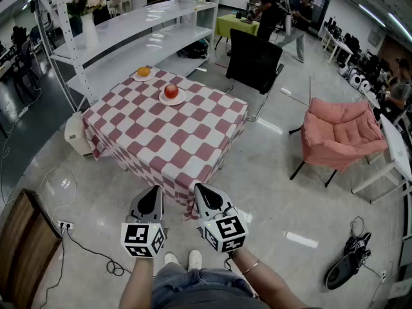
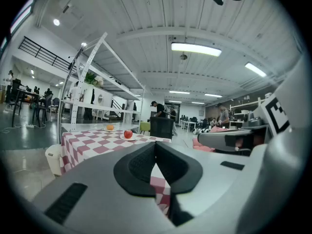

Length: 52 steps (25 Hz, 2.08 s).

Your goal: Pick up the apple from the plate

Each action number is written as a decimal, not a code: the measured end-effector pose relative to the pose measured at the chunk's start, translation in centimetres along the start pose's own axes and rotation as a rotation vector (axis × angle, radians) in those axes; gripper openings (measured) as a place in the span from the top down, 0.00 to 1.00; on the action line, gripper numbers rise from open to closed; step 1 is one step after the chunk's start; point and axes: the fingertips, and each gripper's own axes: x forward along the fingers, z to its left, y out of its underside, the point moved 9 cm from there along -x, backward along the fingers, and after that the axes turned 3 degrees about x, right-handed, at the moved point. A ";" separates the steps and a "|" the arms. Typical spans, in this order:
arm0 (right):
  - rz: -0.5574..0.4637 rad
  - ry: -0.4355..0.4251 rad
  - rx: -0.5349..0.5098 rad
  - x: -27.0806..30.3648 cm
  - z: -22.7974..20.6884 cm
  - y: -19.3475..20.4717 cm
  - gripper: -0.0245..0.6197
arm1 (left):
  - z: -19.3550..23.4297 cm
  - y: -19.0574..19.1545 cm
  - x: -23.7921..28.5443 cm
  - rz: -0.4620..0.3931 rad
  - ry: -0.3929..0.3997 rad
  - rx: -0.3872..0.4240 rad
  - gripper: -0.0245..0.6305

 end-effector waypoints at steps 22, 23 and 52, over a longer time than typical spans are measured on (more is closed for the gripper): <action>0.026 0.013 0.008 1.1 -1.4 0.5 0.95 | 0.7 -0.1 0.6 -0.024 -0.051 -0.015 0.94; 0.025 0.013 0.005 1.7 -1.2 0.4 0.95 | 1.3 -0.2 0.8 -0.026 -0.050 -0.017 0.94; 0.080 0.122 0.061 23.2 -4.7 -1.6 0.95 | 18.0 -1.4 19.1 0.035 0.084 -0.040 0.94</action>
